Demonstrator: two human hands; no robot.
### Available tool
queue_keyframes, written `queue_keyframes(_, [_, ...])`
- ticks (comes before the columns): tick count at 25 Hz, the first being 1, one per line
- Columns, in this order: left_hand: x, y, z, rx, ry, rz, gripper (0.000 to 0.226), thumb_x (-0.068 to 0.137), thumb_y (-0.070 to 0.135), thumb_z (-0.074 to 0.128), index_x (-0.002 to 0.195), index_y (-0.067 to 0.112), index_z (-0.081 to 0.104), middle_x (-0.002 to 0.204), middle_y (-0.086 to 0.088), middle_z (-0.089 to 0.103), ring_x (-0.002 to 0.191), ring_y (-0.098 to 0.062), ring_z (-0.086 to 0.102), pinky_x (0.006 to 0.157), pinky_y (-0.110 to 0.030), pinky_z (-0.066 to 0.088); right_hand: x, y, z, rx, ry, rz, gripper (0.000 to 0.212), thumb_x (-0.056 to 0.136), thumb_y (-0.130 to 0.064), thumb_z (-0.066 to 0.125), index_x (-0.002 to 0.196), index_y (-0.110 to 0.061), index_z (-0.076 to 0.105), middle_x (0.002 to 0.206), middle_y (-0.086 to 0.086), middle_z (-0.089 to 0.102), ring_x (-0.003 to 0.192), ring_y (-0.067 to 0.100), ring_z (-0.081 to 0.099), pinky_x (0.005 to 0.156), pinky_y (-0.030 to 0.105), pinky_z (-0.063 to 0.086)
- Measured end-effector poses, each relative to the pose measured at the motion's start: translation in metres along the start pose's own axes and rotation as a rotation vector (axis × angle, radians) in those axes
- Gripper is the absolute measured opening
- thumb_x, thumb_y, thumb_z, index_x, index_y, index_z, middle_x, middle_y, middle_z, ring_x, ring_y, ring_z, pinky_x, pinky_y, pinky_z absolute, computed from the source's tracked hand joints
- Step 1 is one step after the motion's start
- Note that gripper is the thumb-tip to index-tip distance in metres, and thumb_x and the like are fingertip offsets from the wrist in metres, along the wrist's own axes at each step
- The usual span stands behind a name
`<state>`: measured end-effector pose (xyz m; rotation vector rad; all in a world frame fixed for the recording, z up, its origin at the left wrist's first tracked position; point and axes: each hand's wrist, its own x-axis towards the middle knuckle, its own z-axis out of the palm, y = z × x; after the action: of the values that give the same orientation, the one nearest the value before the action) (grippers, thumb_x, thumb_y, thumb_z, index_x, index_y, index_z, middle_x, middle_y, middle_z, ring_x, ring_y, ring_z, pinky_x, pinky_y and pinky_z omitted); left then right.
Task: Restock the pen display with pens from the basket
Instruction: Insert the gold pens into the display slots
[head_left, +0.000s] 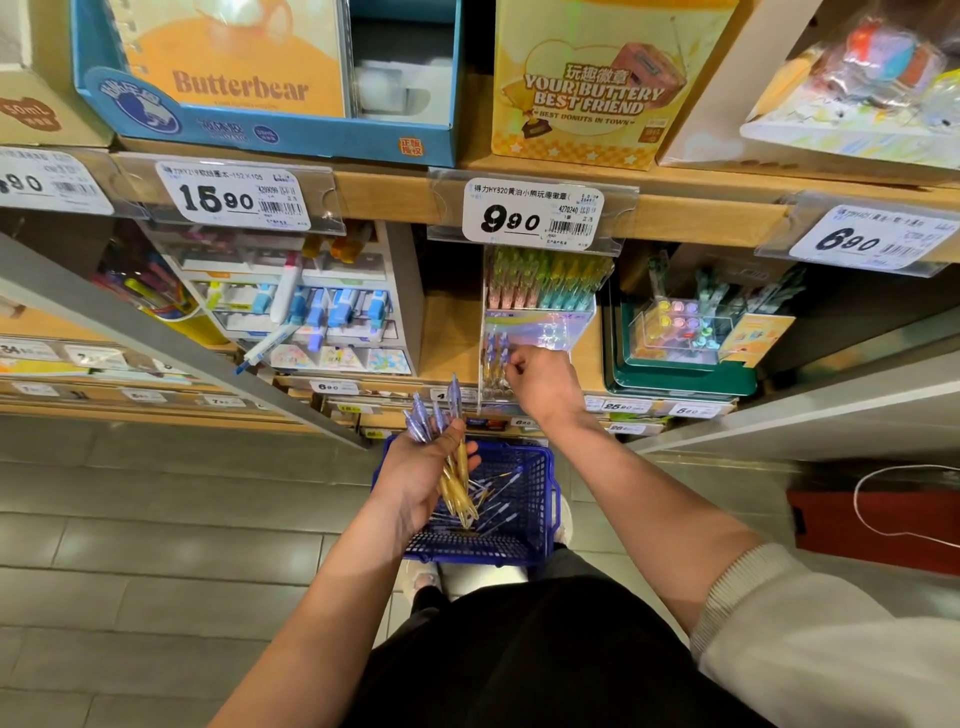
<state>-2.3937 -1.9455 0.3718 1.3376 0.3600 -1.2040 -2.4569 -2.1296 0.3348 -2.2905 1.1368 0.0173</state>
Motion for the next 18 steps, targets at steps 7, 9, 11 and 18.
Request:
queue_keyframes(7, [0.005, 0.001, 0.006, 0.022, -0.012, 0.001, 0.022, 0.096, 0.007, 0.065, 0.115, -0.005, 0.065, 0.092, -0.015, 0.070, 0.079, -0.025, 0.070, 0.068, -0.033, 0.064, -0.003, -0.004, -0.006, 0.056, -0.124, 0.204, 0.026, 0.098, -0.028, 0.062, 0.085, -0.010, 0.075, 0.089, 0.007, 0.076, 0.075, 0.019, 0.072, 0.075, 0.031, 0.059])
queue_keyframes(9, [0.007, 0.001, 0.008, 0.034, -0.025, 0.012, 0.021, 0.096, 0.008, 0.066, 0.113, -0.003, 0.066, 0.092, -0.015, 0.071, 0.078, -0.024, 0.072, 0.069, -0.033, 0.064, -0.017, -0.009, -0.013, 0.377, -0.241, 0.269, 0.027, 0.098, -0.037, 0.063, 0.085, -0.015, 0.073, 0.078, 0.000, 0.075, 0.067, 0.010, 0.071, 0.066, 0.025, 0.056])
queue_keyframes(11, [0.009, 0.000, 0.011, 0.054, -0.054, 0.032, 0.020, 0.096, 0.008, 0.065, 0.114, 0.000, 0.068, 0.097, -0.016, 0.074, 0.080, -0.024, 0.072, 0.073, -0.035, 0.064, -0.034, -0.016, -0.020, 0.779, -0.397, 0.284, 0.020, 0.094, -0.039, 0.068, 0.098, -0.021, 0.072, 0.090, -0.002, 0.077, 0.080, 0.010, 0.074, 0.070, 0.019, 0.058])
queue_keyframes(18, [0.015, -0.006, 0.015, 0.161, -0.075, 0.072, 0.020, 0.095, 0.008, 0.067, 0.114, 0.002, 0.070, 0.098, -0.014, 0.077, 0.085, -0.025, 0.074, 0.081, -0.038, 0.062, -0.043, -0.014, -0.020, 0.884, -0.329, 0.283, 0.027, 0.089, -0.014, 0.076, 0.115, -0.013, 0.068, 0.104, 0.004, 0.073, 0.084, 0.013, 0.072, 0.081, 0.024, 0.060])
